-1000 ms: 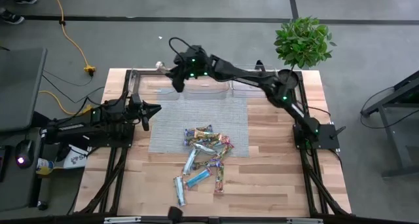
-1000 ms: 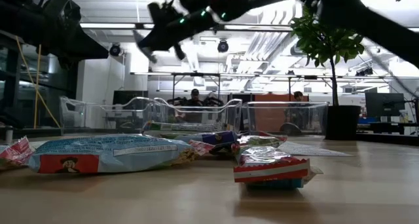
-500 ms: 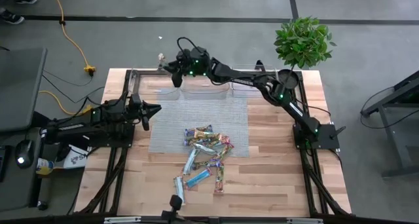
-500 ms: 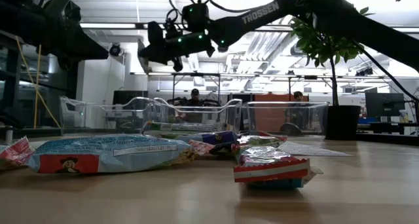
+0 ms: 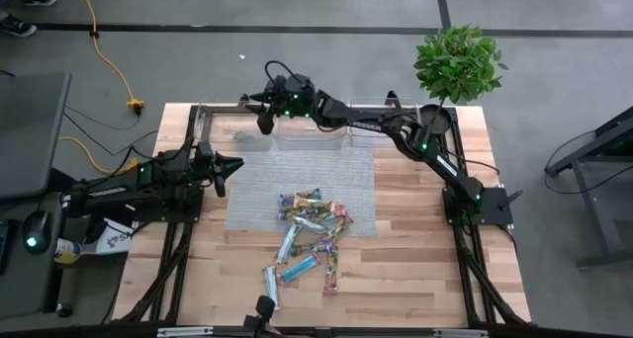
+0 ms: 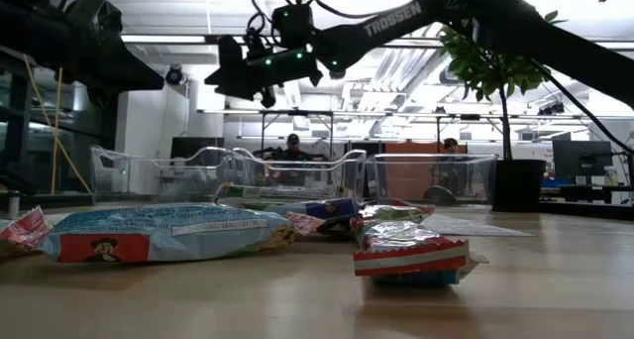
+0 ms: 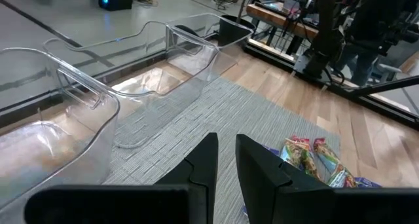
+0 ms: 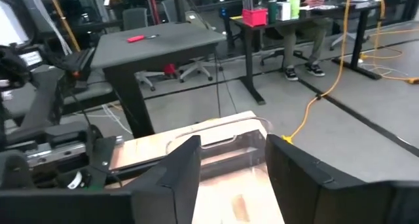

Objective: Pick and place Granola Bars by type
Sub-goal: Put the yellow granola bar into the left transparent bin

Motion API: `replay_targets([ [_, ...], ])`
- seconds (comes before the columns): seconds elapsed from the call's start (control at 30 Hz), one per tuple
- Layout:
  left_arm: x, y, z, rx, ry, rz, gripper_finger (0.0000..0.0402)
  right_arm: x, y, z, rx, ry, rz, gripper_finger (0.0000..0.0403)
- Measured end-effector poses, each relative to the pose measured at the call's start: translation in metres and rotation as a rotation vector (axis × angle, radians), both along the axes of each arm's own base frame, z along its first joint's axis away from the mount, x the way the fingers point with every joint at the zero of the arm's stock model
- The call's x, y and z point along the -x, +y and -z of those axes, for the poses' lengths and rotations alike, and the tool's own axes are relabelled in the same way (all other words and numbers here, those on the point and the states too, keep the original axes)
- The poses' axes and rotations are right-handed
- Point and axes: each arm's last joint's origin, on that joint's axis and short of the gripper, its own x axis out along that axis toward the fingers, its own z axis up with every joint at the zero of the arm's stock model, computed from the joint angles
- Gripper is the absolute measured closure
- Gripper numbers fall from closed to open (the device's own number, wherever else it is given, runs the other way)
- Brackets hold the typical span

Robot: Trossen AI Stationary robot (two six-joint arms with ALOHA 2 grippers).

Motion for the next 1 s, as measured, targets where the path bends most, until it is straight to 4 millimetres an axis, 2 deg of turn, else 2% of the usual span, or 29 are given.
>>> replay_targets([
  [0.13,0.000,0.000,0.000,0.000,0.000,0.000,0.0347,0.000,0.000,0.000,-0.007,-0.001,-0.031,0.0247],
  [0.27,0.000,0.000,0.000,0.000,0.000,0.000,0.0347,-0.003,0.015,0.000,-0.068,0.018,-0.161,0.0244],
  [0.37,0.000,0.000,0.000,0.000,0.000,0.000,0.0347,0.000,0.037,-0.004,0.005,0.173,-0.229,0.0244],
  [0.5,0.000,0.000,0.000,-0.002,0.001,-0.003,0.0347,0.018,0.077,-0.025,0.211,0.445,-0.274,0.0242],
  [0.63,0.000,0.001,0.000,-0.007,0.002,-0.019,0.0347,0.043,0.115,-0.040,0.216,0.686,-0.337,0.0239],
  [0.77,0.000,0.001,0.000,-0.008,0.002,-0.020,0.0347,0.061,0.141,-0.035,0.142,0.900,-0.361,0.0239],
  [0.9,0.000,0.001,0.000,-0.008,0.002,-0.020,0.0347,0.062,0.166,-0.027,0.035,0.952,-0.407,0.0228],
  [1.0,0.000,0.001,0.000,-0.008,0.003,-0.020,0.0347,0.061,0.183,-0.009,0.021,0.996,-0.429,0.0216],
])
